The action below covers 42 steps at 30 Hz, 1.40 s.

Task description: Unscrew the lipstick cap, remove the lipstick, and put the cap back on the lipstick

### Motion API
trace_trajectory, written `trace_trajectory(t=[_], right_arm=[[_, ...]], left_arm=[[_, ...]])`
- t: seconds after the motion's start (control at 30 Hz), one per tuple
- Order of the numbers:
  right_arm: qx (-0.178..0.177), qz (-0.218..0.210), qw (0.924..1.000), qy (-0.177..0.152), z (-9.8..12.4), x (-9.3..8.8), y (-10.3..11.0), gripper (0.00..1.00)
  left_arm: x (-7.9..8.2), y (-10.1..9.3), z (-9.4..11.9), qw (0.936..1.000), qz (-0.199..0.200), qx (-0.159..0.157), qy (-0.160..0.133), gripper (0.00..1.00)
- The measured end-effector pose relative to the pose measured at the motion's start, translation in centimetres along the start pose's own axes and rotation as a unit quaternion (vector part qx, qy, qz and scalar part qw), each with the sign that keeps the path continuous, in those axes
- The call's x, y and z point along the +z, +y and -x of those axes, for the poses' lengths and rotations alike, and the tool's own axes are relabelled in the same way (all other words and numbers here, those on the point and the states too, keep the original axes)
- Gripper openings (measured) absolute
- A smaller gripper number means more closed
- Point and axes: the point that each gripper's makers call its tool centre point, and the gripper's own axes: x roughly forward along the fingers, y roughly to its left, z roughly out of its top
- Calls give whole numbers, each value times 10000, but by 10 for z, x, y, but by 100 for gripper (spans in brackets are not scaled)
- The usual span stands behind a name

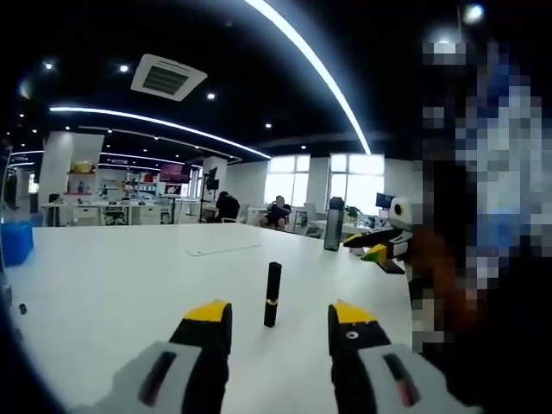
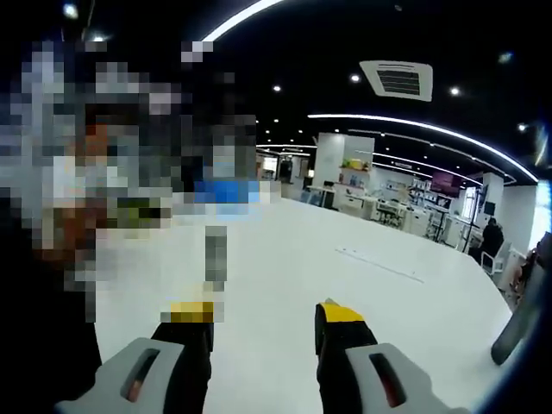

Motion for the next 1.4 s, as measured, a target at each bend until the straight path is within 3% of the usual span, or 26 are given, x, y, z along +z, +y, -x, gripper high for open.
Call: trace_trajectory(t=[0.3, 0.53, 0.7, 1.0, 1.4], right_arm=[[-186, 56, 9998, -50, 2, 3, -7, 48], [-150, 46, 9999, -37, -1, 2, -15, 46], [4, -61, 10000, 50, -14, -4, -22, 45], [78, -113, 9995, 269, -31, -11, -26, 45], [225, -38, 9993, 282, -32, -12, -24, 45]], left_arm=[[2, 5, 1, 10000, -42, 83, -19, 41], [6, 7, -10, 9999, 89, 24, -114, 36], [14, 11, -14, 9998, 96, 32, -174, 35], [-1, 31, -23, 9994, 328, 94, 0, 35], [4, 33, -21, 9992, 361, 158, -78, 35]])
